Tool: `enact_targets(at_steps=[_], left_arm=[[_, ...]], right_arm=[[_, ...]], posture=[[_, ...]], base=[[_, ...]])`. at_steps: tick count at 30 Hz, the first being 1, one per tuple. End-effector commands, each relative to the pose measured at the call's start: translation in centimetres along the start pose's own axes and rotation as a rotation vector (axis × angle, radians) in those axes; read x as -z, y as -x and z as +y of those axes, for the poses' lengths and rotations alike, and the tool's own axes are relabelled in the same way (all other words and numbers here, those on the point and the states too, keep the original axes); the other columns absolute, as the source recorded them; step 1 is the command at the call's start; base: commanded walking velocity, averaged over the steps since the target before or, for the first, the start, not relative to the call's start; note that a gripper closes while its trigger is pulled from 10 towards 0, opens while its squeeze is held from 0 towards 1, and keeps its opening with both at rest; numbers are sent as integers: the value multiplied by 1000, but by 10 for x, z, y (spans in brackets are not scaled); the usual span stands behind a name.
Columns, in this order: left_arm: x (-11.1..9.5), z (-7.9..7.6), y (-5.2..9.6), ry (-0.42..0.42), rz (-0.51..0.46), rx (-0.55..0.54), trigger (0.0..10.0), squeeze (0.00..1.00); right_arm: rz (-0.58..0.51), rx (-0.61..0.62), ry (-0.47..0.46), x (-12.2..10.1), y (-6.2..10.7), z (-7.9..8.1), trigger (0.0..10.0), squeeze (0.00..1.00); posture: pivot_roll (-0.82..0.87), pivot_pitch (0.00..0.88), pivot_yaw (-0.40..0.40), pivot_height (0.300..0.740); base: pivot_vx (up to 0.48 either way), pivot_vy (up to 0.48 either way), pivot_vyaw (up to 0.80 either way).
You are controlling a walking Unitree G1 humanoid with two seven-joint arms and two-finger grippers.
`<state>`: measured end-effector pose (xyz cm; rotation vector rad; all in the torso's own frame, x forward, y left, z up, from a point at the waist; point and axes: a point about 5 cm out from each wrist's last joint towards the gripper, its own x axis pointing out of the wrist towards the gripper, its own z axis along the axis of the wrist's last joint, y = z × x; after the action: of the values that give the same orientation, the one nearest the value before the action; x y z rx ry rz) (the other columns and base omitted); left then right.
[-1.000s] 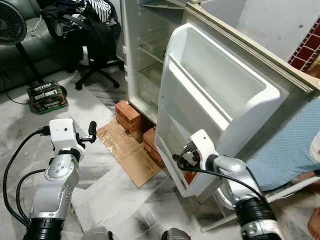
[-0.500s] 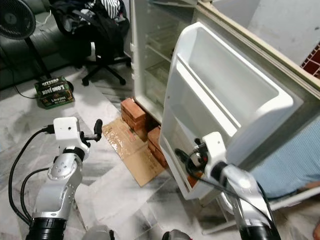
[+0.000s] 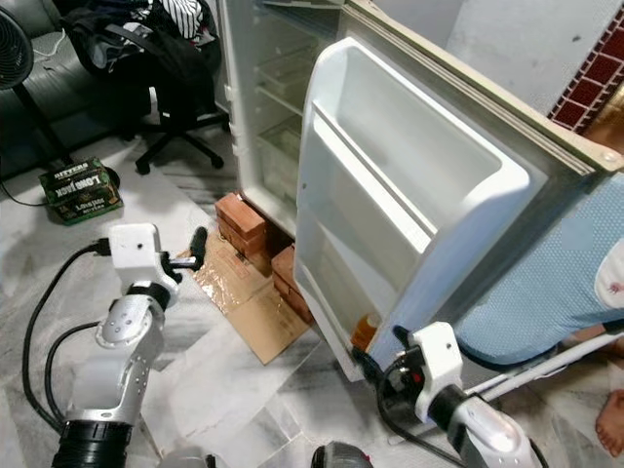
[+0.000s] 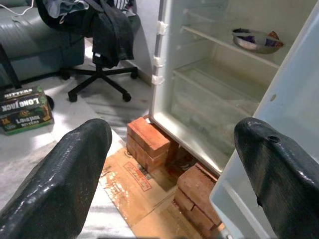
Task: Restocking fridge
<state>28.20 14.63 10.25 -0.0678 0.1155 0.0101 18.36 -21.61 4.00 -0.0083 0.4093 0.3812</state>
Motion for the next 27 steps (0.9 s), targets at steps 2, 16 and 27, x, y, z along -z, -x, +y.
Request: enact_targets(at_steps=[2, 16, 27], left_arm=[[2, -1, 0, -6, 8, 4, 10000, 0], [3, 2, 2, -11, 15, -13, 10000, 0], [3, 1, 1, -17, 15, -4, 10000, 0]], right_arm=[[-25, 91, 33, -3, -4, -11, 10000, 0], [108, 280, 131, 15, -3, -51, 10000, 0], [-52, 593, 116, -25, -8, -74, 10000, 0]], posture=[[-25, 42, -21, 740], [-15, 41, -30, 740], [-19, 40, -26, 740]], base=[[0, 0, 0], [0, 0, 0], [0, 0, 0]])
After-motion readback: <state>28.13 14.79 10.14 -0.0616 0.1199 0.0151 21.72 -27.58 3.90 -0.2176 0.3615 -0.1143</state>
